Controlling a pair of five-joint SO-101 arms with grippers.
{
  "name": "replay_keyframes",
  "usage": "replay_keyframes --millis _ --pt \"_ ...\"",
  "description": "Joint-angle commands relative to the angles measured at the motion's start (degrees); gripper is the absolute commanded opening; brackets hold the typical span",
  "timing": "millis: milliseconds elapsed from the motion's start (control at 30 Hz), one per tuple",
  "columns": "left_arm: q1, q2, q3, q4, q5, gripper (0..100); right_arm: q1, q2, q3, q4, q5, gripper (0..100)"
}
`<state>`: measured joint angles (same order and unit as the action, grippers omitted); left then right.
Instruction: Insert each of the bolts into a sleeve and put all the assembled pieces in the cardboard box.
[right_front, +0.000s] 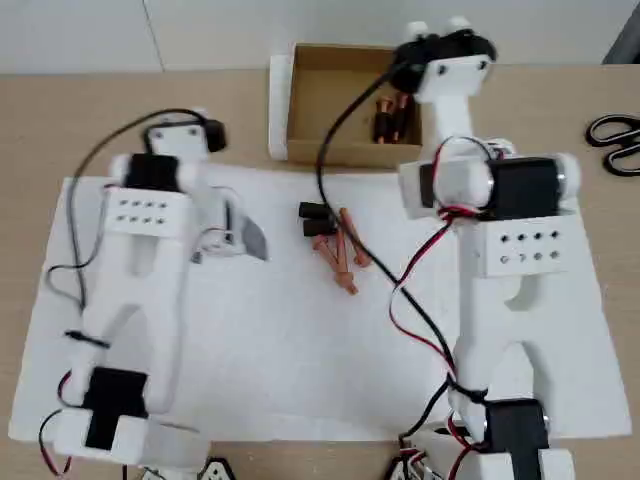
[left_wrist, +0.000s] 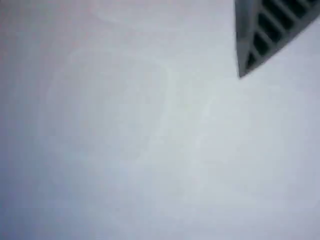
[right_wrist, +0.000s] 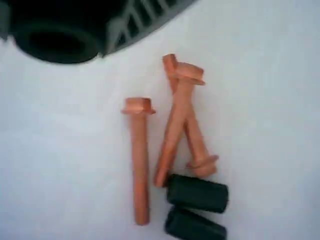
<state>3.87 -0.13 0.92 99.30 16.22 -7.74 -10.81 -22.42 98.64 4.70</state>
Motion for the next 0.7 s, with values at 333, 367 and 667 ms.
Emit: replay_keyframes --millis 333,367,667 --pt "10.8 13.2 -2.9 -18.0 28.3 31 7.9 -2.5 0.2 0.7 4.8 0.3" --pt "10.9 13.9 -2.9 -20.0 30.2 31 7.9 -2.4 0.2 0.7 4.8 0.3" --pt "11.1 19.3 -2.9 -27.5 38.3 31 7.7 -2.3 0.2 0.7 4.7 0.3"
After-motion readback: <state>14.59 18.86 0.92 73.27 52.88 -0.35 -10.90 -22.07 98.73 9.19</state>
